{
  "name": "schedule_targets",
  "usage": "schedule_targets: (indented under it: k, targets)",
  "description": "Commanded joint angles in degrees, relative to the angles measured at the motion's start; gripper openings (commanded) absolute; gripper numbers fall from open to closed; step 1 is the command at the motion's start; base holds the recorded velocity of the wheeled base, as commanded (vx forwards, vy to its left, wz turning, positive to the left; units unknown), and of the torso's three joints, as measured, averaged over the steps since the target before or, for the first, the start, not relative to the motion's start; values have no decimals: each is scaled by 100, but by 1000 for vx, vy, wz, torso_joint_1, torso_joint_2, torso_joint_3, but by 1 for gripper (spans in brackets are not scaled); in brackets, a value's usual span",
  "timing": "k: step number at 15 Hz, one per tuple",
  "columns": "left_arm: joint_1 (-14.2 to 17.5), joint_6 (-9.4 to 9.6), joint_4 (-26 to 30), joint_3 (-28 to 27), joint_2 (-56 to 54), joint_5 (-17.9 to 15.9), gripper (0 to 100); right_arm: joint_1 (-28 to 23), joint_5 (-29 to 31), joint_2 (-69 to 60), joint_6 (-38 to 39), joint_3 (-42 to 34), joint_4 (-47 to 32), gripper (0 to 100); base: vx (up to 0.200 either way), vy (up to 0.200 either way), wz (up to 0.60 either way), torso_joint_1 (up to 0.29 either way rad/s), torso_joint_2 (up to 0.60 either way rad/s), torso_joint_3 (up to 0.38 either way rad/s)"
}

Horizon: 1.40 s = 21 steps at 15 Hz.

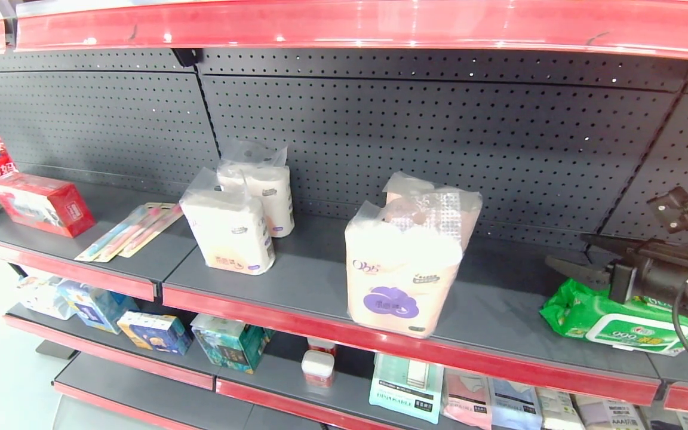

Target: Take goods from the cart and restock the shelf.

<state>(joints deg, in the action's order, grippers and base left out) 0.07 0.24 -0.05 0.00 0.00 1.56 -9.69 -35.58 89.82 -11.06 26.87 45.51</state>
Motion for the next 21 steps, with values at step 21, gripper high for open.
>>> schedule_targets:
  k: [21]
  targets:
    - [1, 2, -4, 0, 0, 2, 100, 574, 4086, -8393, 895, -2678, -4226, 100, 0, 0, 0, 0, 0, 0]
